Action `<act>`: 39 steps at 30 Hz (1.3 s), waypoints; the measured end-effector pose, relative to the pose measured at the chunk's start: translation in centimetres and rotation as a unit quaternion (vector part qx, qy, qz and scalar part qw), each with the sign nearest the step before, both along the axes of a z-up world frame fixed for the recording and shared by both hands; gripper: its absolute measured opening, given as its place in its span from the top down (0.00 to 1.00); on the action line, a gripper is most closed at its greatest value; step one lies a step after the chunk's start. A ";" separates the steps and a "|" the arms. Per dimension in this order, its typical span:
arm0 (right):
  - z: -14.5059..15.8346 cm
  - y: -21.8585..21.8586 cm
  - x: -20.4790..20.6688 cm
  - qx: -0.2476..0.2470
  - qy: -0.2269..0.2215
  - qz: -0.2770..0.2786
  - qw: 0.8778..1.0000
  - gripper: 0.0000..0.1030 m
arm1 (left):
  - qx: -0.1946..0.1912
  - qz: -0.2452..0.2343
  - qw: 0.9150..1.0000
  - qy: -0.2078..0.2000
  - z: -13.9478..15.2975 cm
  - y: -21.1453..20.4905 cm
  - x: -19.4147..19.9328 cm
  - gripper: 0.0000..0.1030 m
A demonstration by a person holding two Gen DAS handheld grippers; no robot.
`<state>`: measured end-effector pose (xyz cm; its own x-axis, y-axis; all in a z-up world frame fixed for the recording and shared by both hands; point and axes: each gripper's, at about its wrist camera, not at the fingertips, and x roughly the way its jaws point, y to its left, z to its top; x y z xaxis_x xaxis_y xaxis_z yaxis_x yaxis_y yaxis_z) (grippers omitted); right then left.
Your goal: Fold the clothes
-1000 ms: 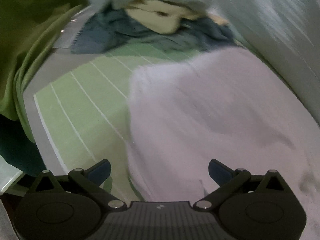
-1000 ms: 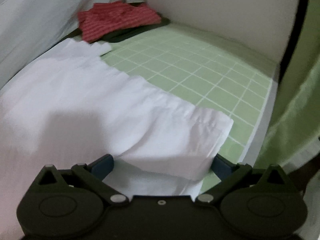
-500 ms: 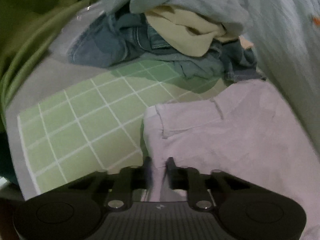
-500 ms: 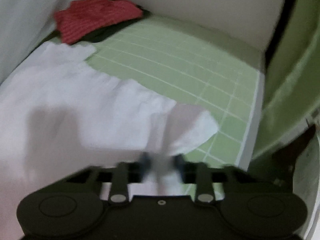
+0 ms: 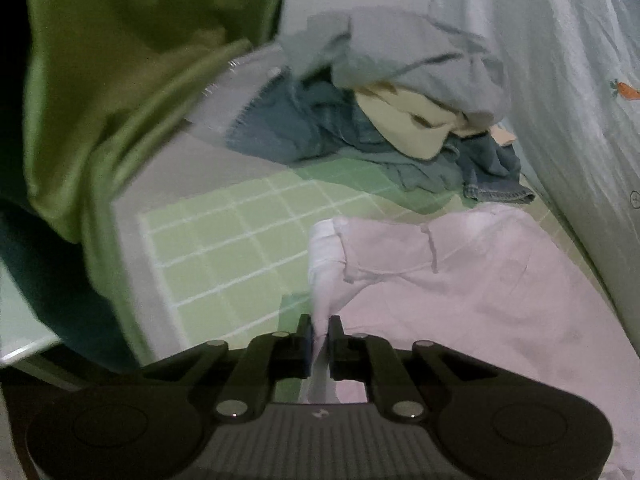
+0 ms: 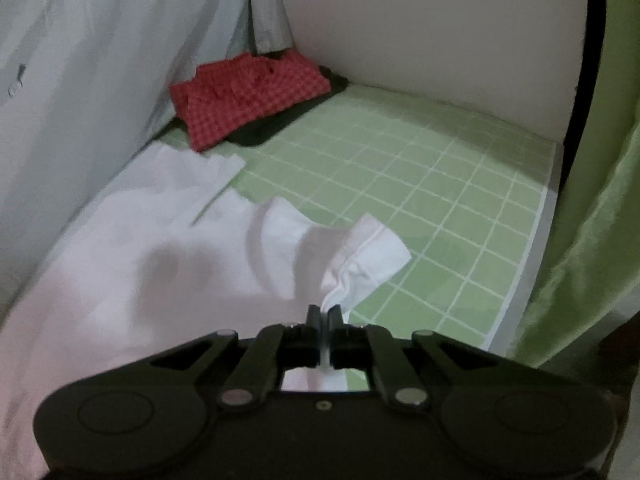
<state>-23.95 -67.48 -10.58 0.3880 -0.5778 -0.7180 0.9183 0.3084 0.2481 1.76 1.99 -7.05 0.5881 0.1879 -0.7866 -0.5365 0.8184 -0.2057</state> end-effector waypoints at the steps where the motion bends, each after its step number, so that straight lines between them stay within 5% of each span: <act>1: 0.9 -0.2 -0.2 -0.002 -0.019 0.002 1.000 0.97 | 0.007 0.001 1.000 -0.004 0.7 0.0 -0.9 0.91; 10: 9.0 -2.0 -1.3 -0.038 -0.182 0.029 0.982 0.97 | 0.018 0.027 0.996 -0.088 8.4 -1.1 -2.0 0.92; 15: 11.8 -2.8 3.7 -0.130 -0.145 0.084 0.977 0.97 | 0.060 0.009 0.993 -0.099 9.2 -3.2 1.0 0.92; 18: 10.8 -3.9 5.7 -0.118 -0.150 0.073 0.979 0.97 | 0.034 0.013 0.995 -0.091 8.3 -3.7 2.8 0.92; 21: 9.9 -4.9 7.6 -0.107 -0.138 0.061 0.983 0.97 | 0.048 -0.002 0.995 -0.087 7.8 -4.9 4.9 0.92; 33: 8.8 -13.1 27.4 -0.118 -0.090 0.120 0.982 0.98 | 0.058 -0.030 0.993 -0.100 5.5 -9.5 21.6 0.90; 36: 8.0 -14.5 31.5 -0.119 -0.069 0.130 0.982 0.96 | 0.056 0.003 0.993 -0.102 4.2 -10.7 25.1 0.69; 38: 6.4 -14.3 32.7 -0.118 -0.040 0.130 0.984 0.65 | 0.048 0.007 0.994 -0.095 3.8 -11.1 25.9 0.37; 39: 5.7 -14.3 33.3 -0.118 -0.026 0.129 0.984 0.38 | 0.047 0.001 0.994 -0.101 3.6 -11.4 25.6 0.30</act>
<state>9.35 -81.73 -4.91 0.5766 -0.6028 -0.5515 0.7895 0.5847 0.1864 27.39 -9.36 -3.42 0.7326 0.2550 -0.6310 -0.4927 0.8384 -0.2332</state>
